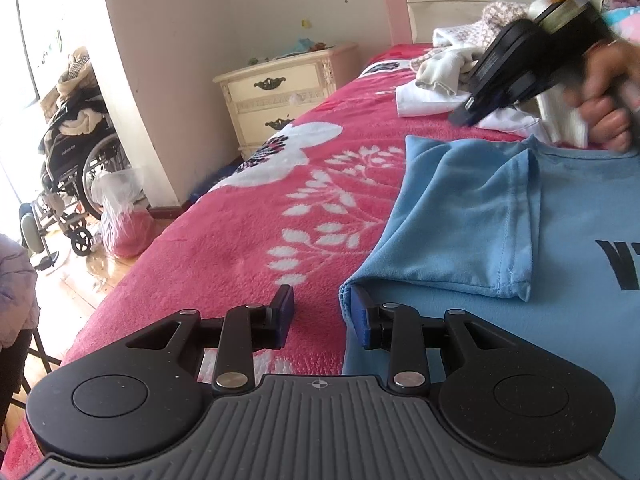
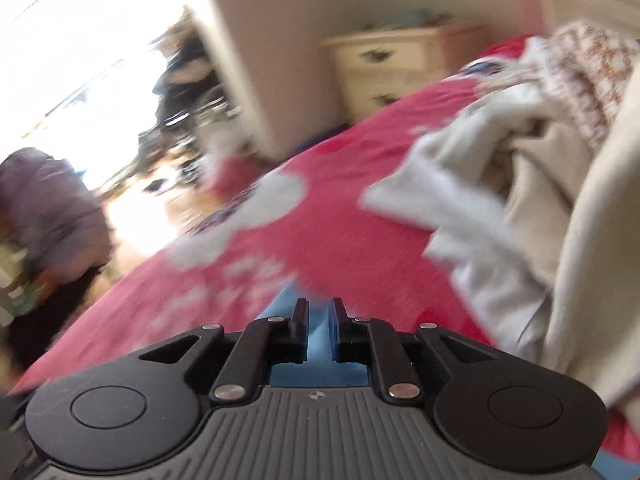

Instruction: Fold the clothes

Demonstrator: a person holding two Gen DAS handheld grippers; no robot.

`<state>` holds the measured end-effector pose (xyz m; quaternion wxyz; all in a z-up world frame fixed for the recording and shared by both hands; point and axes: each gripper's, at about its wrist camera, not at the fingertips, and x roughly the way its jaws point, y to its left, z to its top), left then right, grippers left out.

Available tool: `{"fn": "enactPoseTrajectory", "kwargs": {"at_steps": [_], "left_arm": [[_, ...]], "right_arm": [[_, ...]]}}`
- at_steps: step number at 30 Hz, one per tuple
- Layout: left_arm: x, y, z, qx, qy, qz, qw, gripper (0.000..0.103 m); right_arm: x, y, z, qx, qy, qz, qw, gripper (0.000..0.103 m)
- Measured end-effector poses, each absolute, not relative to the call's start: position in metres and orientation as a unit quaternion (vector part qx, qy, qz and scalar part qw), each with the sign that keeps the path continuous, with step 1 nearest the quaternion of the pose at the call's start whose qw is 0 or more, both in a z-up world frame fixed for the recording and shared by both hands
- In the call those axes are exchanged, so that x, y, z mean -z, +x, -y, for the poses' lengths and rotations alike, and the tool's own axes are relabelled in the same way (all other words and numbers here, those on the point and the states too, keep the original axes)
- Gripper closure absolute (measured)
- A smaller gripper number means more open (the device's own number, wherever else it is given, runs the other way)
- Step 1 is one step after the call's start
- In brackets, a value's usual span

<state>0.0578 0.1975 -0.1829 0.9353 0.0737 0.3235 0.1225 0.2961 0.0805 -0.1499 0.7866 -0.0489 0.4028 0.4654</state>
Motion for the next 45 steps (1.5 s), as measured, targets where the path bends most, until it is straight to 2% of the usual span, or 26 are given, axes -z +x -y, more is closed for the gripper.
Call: {"fn": "enactPoseTrajectory", "kwargs": {"at_steps": [4,6,11,14,18,22,23,27,38,41,45], "left_arm": [[0.183,0.058,-0.197,-0.123,0.073,-0.324,0.935,0.071],[0.183,0.058,-0.197,-0.123,0.073,-0.324,0.935,0.071],[0.168,0.053,-0.197,-0.118,0.076,-0.337,0.931,0.069],[0.150,0.044,-0.195,-0.119,0.063,-0.337,0.932,0.069],[0.130,0.042,-0.175,-0.065,0.014,-0.336,0.939,0.068],[0.136,0.053,-0.137,-0.034,0.049,-0.330,0.942,0.068],[0.140,0.057,-0.127,-0.035,0.070,-0.329,0.941,0.069],[0.158,0.069,-0.109,-0.032,0.114,-0.343,0.932,0.086],[0.171,0.070,-0.113,-0.028,0.123,-0.361,0.924,0.088],[0.173,0.070,-0.115,-0.026,0.109,-0.357,0.927,0.098],[0.166,0.065,-0.121,-0.036,0.083,-0.347,0.933,0.101]], "right_arm": [[0.169,0.273,-0.063,-0.456,-0.191,-0.416,0.763,0.090],[0.173,0.275,-0.047,-0.433,-0.207,-0.416,0.772,0.090],[0.147,0.281,-0.020,-0.438,-0.127,-0.409,0.791,0.090],[0.141,0.272,-0.026,-0.464,-0.160,-0.376,0.786,0.079],[0.146,0.262,-0.041,-0.481,-0.219,-0.354,0.771,0.077],[0.156,0.255,-0.047,-0.483,-0.231,-0.357,0.766,0.077],[0.157,0.253,-0.048,-0.483,-0.237,-0.352,0.766,0.077],[0.161,0.247,-0.047,-0.490,-0.246,-0.345,0.762,0.077],[0.170,0.238,-0.062,-0.508,-0.296,-0.331,0.738,0.077],[0.166,0.236,-0.060,-0.518,-0.291,-0.328,0.735,0.077],[0.164,0.233,-0.053,-0.528,-0.274,-0.329,0.733,0.077]]}}
